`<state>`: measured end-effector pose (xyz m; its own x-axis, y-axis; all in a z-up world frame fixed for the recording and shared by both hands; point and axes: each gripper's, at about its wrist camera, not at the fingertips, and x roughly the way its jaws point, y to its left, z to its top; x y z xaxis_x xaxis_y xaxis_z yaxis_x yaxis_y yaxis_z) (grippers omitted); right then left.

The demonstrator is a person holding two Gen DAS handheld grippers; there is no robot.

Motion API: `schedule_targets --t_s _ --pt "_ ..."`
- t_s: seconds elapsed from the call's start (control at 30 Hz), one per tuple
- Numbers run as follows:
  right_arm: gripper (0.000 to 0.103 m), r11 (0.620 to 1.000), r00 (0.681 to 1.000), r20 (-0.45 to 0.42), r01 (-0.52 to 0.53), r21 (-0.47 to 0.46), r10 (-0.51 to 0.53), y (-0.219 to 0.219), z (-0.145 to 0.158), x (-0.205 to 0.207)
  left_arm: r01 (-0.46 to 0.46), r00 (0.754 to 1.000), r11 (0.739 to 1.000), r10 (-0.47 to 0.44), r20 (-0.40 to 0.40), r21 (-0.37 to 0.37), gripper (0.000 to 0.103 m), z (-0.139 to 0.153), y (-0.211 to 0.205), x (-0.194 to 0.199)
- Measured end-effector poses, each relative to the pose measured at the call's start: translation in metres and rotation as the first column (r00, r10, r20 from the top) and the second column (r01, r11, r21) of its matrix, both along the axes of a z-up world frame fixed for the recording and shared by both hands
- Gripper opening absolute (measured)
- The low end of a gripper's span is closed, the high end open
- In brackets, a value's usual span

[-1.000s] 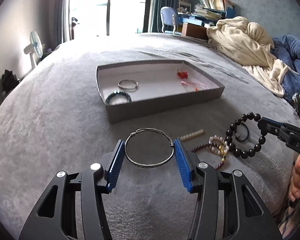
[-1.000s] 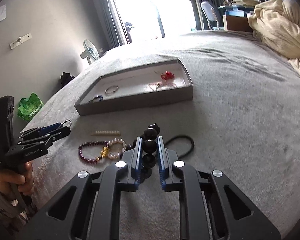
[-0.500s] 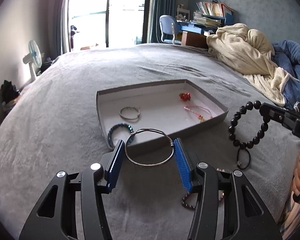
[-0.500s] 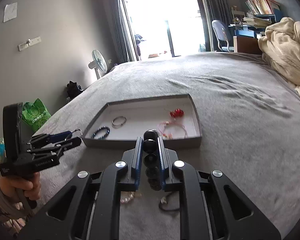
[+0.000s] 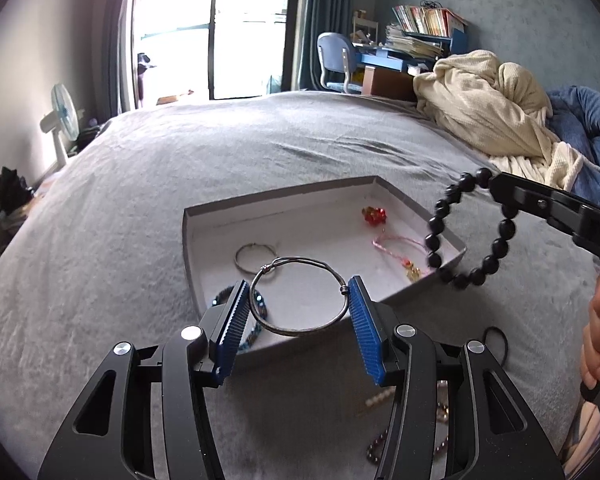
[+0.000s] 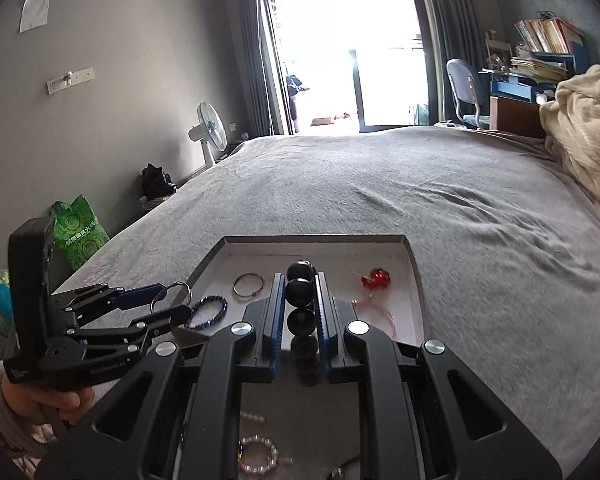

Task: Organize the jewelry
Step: 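Carry the hoop with the left tool while the right tool carries the black bracelet over the box, then open the left tool to drop the hoop while the right tool releases the black bracelet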

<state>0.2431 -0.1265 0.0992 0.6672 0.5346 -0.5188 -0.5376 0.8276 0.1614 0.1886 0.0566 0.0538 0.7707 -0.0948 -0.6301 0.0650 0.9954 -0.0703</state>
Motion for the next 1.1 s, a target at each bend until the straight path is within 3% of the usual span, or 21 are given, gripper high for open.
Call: schedule_targets --t_s 0.27,0.53,0.8,1.1 --pt "0.014 1.0 1.0 -0.012 -0.027 -0.008 0.027 0.03 -0.001 0.037 -0.022 0.999 1.0 0.022 -0.029 0.002 0.052 -0.01 0.007 0.025" --pt "0.014 1.0 0.994 -0.103 -0.025 0.018 0.027 0.044 -0.027 0.07 -0.036 0.997 0.999 0.037 -0.067 0.005 0.052 -0.025 0.008 0.047" --pt "0.014 0.999 0.979 -0.198 0.038 -0.022 -0.041 0.033 -0.069 0.098 -0.013 0.992 1.0 0.015 -0.124 0.02 0.052 -0.044 -0.001 0.067" --pt "0.014 0.996 0.971 -0.228 0.063 -0.061 -0.075 0.019 -0.089 0.107 -0.003 0.983 0.999 0.01 -0.183 0.039 0.052 -0.06 -0.006 0.08"
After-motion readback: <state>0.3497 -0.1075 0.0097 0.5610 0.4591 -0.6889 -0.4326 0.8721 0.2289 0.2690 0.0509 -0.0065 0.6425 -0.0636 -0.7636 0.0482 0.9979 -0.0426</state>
